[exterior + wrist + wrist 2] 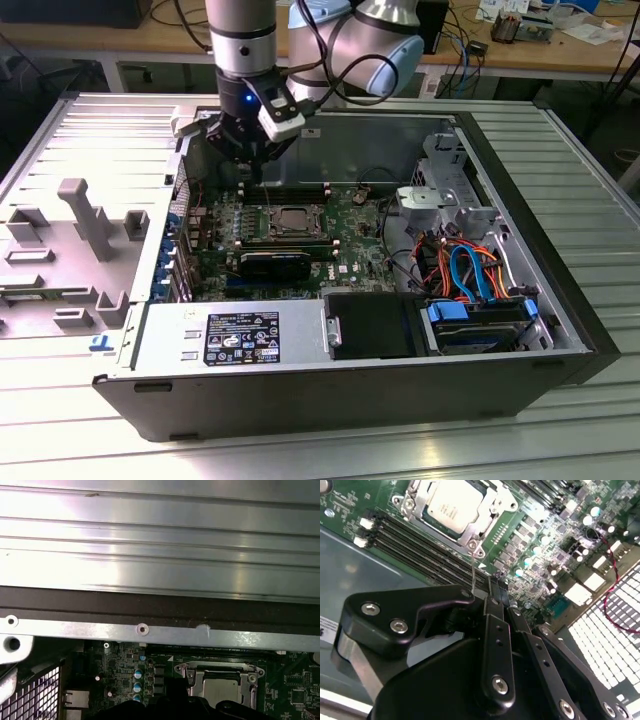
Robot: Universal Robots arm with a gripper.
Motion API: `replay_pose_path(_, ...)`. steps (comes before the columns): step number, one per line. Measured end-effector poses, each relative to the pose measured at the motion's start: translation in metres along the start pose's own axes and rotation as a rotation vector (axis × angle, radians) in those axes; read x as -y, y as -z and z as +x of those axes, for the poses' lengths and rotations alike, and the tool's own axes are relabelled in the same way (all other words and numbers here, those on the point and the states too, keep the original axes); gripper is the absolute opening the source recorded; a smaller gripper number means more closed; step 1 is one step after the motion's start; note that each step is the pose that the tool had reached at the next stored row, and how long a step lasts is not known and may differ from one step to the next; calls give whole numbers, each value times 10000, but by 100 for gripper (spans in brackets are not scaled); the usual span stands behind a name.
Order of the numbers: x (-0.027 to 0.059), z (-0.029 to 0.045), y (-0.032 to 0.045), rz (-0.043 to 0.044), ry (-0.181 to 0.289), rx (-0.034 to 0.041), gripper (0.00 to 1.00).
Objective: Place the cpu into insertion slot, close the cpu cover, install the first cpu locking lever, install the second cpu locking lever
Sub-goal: 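Install the first cpu locking lever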
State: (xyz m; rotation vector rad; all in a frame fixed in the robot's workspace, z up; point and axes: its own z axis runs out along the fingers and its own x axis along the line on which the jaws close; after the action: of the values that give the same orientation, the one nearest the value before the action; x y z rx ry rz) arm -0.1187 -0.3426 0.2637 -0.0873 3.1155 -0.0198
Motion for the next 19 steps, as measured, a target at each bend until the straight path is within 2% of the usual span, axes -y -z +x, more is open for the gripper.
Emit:
replay_pose_path(3, 3, -80, -12, 0, 0, 0, 11)
replay_pose_path(19, 5, -110, -21, 0, 0, 0, 11)
